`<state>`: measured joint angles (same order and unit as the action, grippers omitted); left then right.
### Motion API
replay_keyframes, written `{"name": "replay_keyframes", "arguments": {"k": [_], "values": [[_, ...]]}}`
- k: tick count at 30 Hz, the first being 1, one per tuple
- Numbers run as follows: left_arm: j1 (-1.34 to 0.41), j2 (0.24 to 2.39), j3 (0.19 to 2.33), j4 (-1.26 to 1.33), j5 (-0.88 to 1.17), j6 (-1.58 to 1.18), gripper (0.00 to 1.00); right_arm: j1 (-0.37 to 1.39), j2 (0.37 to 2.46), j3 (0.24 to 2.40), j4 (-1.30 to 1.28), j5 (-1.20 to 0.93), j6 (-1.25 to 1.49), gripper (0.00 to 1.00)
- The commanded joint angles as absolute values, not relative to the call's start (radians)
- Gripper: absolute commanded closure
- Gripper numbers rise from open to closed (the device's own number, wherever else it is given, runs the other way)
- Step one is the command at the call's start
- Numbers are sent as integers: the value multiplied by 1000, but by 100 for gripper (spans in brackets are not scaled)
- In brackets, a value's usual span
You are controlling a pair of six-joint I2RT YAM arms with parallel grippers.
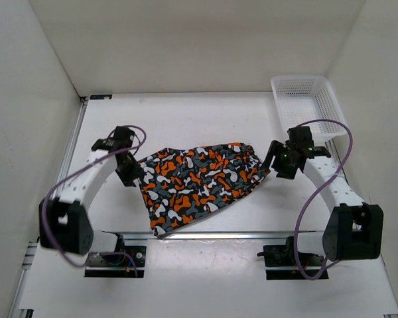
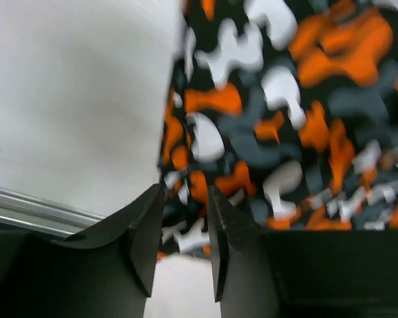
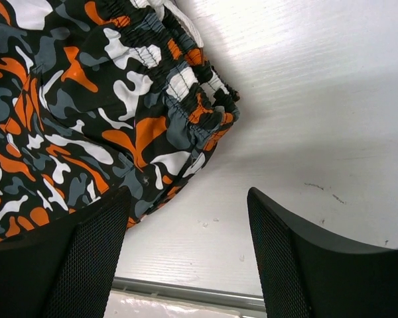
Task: Fold and stack the shorts
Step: Fold the shorts
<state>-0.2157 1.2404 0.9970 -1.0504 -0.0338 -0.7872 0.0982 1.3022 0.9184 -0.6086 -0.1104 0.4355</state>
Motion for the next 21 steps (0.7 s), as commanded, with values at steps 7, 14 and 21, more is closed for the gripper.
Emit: {"name": "replay_keyframes", "arguments": {"k": [7, 14, 21], "values": [[-120, 1693, 1261, -931, -104, -652, 29, 95, 1253, 937, -632, -107, 425, 26], [-101, 1801, 1296, -922, -84, -624, 28, 86, 1253, 956, -641, -126, 425, 26], [-101, 1792, 1223, -891, -84, -624, 39, 86, 1253, 956, -641, -126, 425, 26]]}}
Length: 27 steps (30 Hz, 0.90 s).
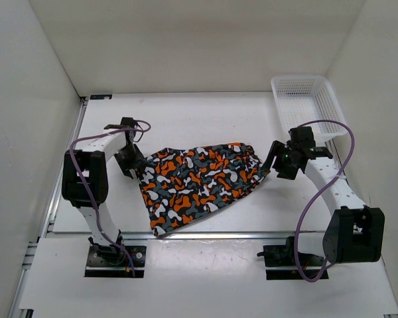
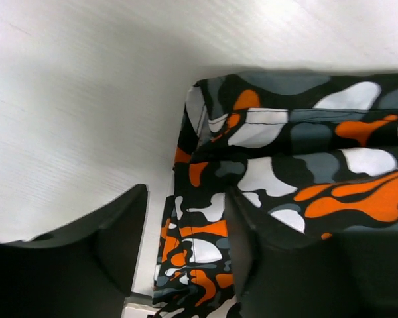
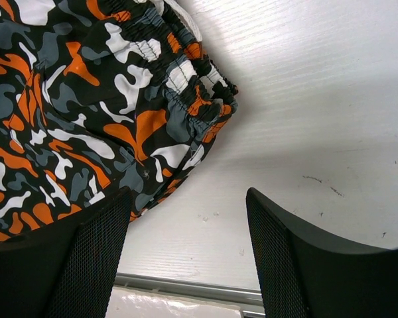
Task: Fold and stack the shorts
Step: Fold the shorts
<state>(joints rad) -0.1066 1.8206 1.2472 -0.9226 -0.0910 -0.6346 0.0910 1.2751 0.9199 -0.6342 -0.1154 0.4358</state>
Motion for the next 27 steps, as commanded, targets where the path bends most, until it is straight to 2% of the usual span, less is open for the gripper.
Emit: {"name": "replay_keyframes", "arguments": {"k": [1, 3, 7, 13, 14, 16, 21, 27], "values": [[-101, 1792, 1223, -891, -84, -624, 41, 86, 1253, 965, -641, -126, 425, 26], [-101, 1815, 1223, -881, -84, -624, 51, 86, 1253, 965, -641, -126, 425, 26], [-101, 1841, 1233, -871, -93, -615, 51, 86, 1253, 976, -650, -126, 425, 26], [-101, 1822, 1244, -871, -114, -606, 76, 86, 1253, 985, -650, -126, 425, 26], [-101, 1822, 1255, -871, -114, -606, 84, 86, 1262, 985, -650, -135, 425, 26], [-92, 1822, 1255, -871, -114, -597, 90, 86, 1262, 985, -650, -135, 425, 26], [-83, 1806, 1273, -913, -141, -597, 90, 86, 1262, 985, -660, -135, 425, 26], [-72, 1704, 1410, -1043, -218, -606, 90, 86, 1262, 985, -660, -135, 425, 26]]}}
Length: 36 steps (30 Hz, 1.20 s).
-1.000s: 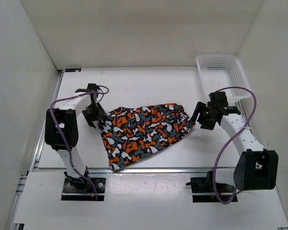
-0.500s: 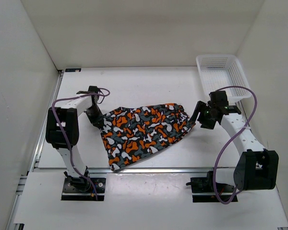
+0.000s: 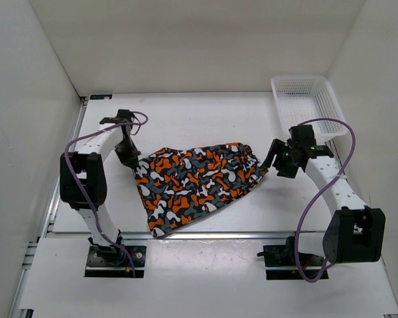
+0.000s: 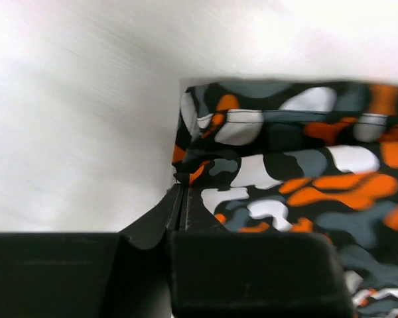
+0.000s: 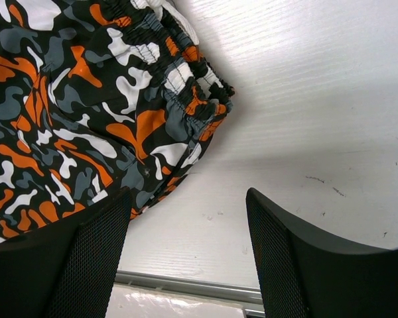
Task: Fold and stack the shorts
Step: Fold the shorts
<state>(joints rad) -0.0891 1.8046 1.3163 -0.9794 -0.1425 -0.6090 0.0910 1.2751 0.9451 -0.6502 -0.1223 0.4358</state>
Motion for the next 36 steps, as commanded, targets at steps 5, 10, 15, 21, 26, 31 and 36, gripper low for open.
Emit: {"name": "replay_keyframes", "arguments": {"k": [5, 10, 15, 21, 26, 31, 36], "values": [[-31, 1745, 1500, -1103, -227, -588, 90, 86, 1262, 985, -660, -135, 425, 26], [-11, 1792, 1496, -1103, -218, -578, 76, 86, 1262, 985, -660, -135, 425, 21], [11, 1753, 1434, -1094, -218, -588, 0, 86, 1282, 962, -615, -178, 445, 17], [11, 1623, 1304, -1057, -135, -607, 2, 86, 1416, 940, -514, -299, 478, 14], [-26, 1530, 1160, -1006, -43, -637, 8, 95, 1560, 940, -408, -342, 509, 18], [-63, 1476, 1074, -997, -25, -666, 12, 123, 1660, 950, -351, -319, 531, 31], [-72, 1496, 974, -921, -2, -696, 12, 156, 1703, 950, -321, -261, 561, 49]]}}
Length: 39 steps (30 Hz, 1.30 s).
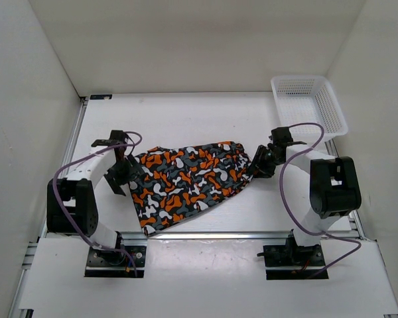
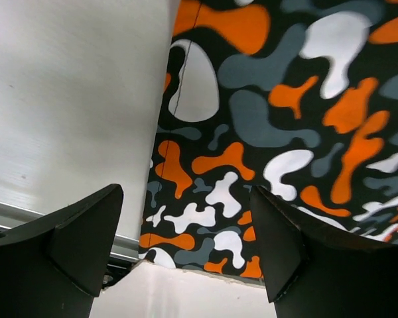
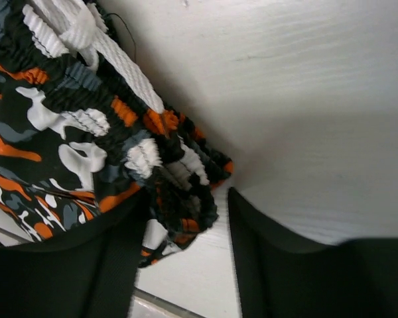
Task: Fold and stack the shorts
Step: Fold the shorts
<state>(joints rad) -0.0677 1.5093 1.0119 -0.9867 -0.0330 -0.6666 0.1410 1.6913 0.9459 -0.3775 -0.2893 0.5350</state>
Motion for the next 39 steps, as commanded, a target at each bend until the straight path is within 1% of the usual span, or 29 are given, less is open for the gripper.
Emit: {"name": "replay_keyframes", "arguments": {"k": [1, 2, 3, 5, 6, 7, 8, 9, 10, 11, 12, 16, 18, 20, 21, 22, 23, 24, 25, 26, 27, 28, 29, 32, 34, 38, 39], "values": [[-72, 1509, 962, -905, 8, -696, 12, 156, 1703, 950, -321, -261, 561, 52], [-72, 1547, 953, -896, 8, -707, 14, 156, 1703, 939, -310, -249, 571, 54], [-81, 1566, 953, -896, 8, -707, 14, 156, 1703, 939, -310, -249, 571, 63], [-90, 1612, 953, -870, 8, -707, 19, 156, 1703, 939, -310, -206, 580, 75], [-91, 1624, 963, -861, 8, -707, 28, 156, 1703, 939, -319, -192, 580, 90], [-100, 1637, 963, -861, -3, -707, 35, 156, 1692, 939, -330, -180, 580, 95], [-100, 1652, 979, -850, -3, -707, 46, 156, 1692, 928, -330, -169, 580, 100], [-100, 1687, 998, -850, -3, -707, 57, 156, 1668, 917, -342, -169, 580, 100], [-109, 1707, 1011, -850, -3, -707, 78, 156, 1657, 917, -342, -155, 580, 100], [-109, 1726, 1025, -850, -3, -698, 86, 156, 1643, 898, -342, -155, 580, 100], [-118, 1767, 1055, -850, -3, -689, 90, 156, 1611, 865, -342, -155, 594, 100], [-127, 1851, 1167, -850, -3, -667, 90, 175, 1478, 738, -360, -155, 662, 100], [-127, 1912, 1260, -863, -21, -655, 90, 215, 1360, 648, -386, -143, 730, 100], [-136, 1957, 1339, -905, -49, -628, 90, 263, 1249, 603, -408, -104, 764, 79], [-137, 1997, 1379, -920, -60, -618, 90, 278, 1215, 576, -422, -86, 784, 61], [-137, 2011, 1455, -940, -75, -608, 85, 288, 1186, 575, -461, -69, 784, 23], [-146, 2025, 1494, -984, -102, -607, 80, 288, 1137, 575, -488, -55, 784, 14], [-146, 2025, 1524, -1002, -112, -595, 75, 288, 1117, 575, -512, -20, 760, 9], [-146, 2025, 1572, -1015, -112, -585, 69, 276, 1088, 590, -550, -5, 746, 8], [-146, 2025, 1589, -1026, -123, -584, 51, 265, 1078, 591, -551, -5, 732, 8], [-146, 2011, 1603, -1047, -123, -574, 46, 253, 1078, 604, -564, -5, 720, 8], [-146, 1988, 1612, -1048, -123, -574, 44, 229, 1078, 618, -565, -32, 689, 10], [-146, 1974, 1623, -1063, -123, -563, 32, 219, 1088, 618, -555, -46, 689, 14], [-146, 1904, 1612, -1072, -123, -563, 31, 210, 1155, 638, -511, -96, 675, 22], [-146, 1870, 1597, -1072, -123, -563, 31, 210, 1210, 638, -482, -141, 686, 23], [-146, 1796, 1559, -1072, -123, -563, 31, 210, 1279, 627, -382, -141, 695, 25], [-146, 1796, 1540, -1072, -123, -563, 31, 210, 1317, 627, -352, -141, 695, 29]]}}
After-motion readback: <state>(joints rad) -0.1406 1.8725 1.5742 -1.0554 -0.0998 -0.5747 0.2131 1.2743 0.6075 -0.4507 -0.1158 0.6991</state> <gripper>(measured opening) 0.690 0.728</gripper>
